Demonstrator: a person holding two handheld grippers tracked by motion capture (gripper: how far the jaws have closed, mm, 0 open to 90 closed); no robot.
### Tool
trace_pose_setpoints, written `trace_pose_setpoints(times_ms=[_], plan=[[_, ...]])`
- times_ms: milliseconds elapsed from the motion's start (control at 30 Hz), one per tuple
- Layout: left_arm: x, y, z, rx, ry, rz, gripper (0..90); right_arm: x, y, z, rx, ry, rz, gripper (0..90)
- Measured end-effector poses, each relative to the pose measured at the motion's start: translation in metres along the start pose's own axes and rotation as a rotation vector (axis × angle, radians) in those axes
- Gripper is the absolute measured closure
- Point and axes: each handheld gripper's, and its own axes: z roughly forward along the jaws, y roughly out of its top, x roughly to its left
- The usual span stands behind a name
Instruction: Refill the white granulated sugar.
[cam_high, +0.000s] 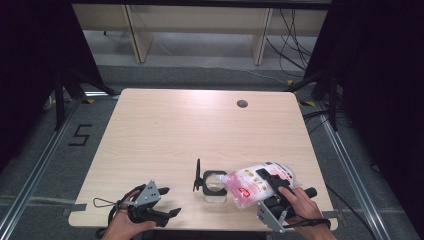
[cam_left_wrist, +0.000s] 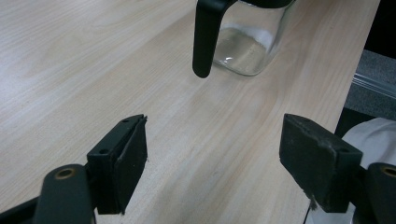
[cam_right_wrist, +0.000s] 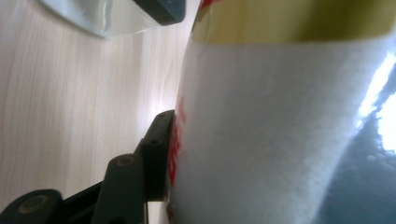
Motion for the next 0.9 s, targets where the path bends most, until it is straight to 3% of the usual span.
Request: trace_pose_setpoints(times_ms=[33,67,133,200,233,267,333,467,500,533,600,633,667,700,767,800,833,867,900], plan=[[0.000,-0.001,0.001,-0.006,0.002,0.009,23.1,-0.002,0.002,0.001,-0.006,-0.002,-0.052,50.5],[-0.001,-0.002,0.001,-0.012,0.010,-0.009,23.1,-0.001,0.003,0.001,-0.004,-0.005,-0.078,50.5],[-0.001,-0.001,0.001,-0.010,0.009,-0.005,23.1,0.004,0.006,0.002,0.025,-0.002,-0.105,50.6],[-0.002,-0.001,0.002,-0.016,0.000,-0.029,23.1,0.004,0.009,0.002,0.038,-0.008,-0.182,50.7],[-0.002,-0.001,0.003,-0.008,0.005,-0.011,23.1,0.004,0.010,0.003,0.028,-0.012,-0.196,50.7],[0.000,-0.001,0.002,0.007,0.004,0.007,23.1,0.005,0.010,0.002,0.045,-0.003,-0.182,50.8],[-0.001,-0.002,0.002,-0.005,0.006,-0.009,23.1,0.003,0.011,0.003,0.038,-0.009,-0.218,50.8],[-0.002,-0.001,0.003,-0.014,0.003,-0.022,23.1,0.003,0.013,0.000,0.058,-0.012,-0.235,50.8],[-0.001,-0.001,0.002,0.007,0.003,0.006,23.1,0.002,0.015,0.000,0.050,-0.018,-0.260,50.9],[-0.001,-0.001,0.002,0.007,0.003,0.006,23.1,0.002,0.015,0.000,0.050,-0.018,-0.260,50.9],[-0.002,-0.002,0.003,-0.010,-0.004,-0.019,23.1,0.002,0.015,0.000,0.060,-0.016,-0.270,50.9],[-0.002,-0.001,0.003,-0.010,-0.004,-0.016,23.1,0.001,0.016,0.000,0.058,-0.019,-0.286,50.9],[0.000,-0.001,0.001,0.021,0.003,0.019,23.1,0.002,0.017,0.000,0.074,-0.020,-0.296,51.0],[-0.001,-0.001,0.002,-0.001,0.011,-0.008,23.1,0.002,0.017,0.000,0.072,-0.018,-0.308,51.0],[-0.001,-0.001,0.001,0.000,-0.001,-0.013,23.1,0.002,0.017,0.001,0.073,-0.015,-0.312,51.0],[0.000,0.000,0.000,0.005,0.001,-0.007,23.1,0.005,0.016,0.001,0.077,-0.017,-0.289,51.0],[0.000,0.000,0.000,0.002,0.002,0.002,23.1,0.006,0.017,0.000,0.103,-0.010,-0.296,51.1],[-0.001,-0.001,0.001,0.002,0.001,-0.016,23.1,0.006,0.016,0.003,0.073,-0.025,-0.328,51.1],[0.000,-0.001,0.001,0.009,0.012,-0.004,23.1,0.006,0.016,0.003,0.073,-0.025,-0.328,51.1]])
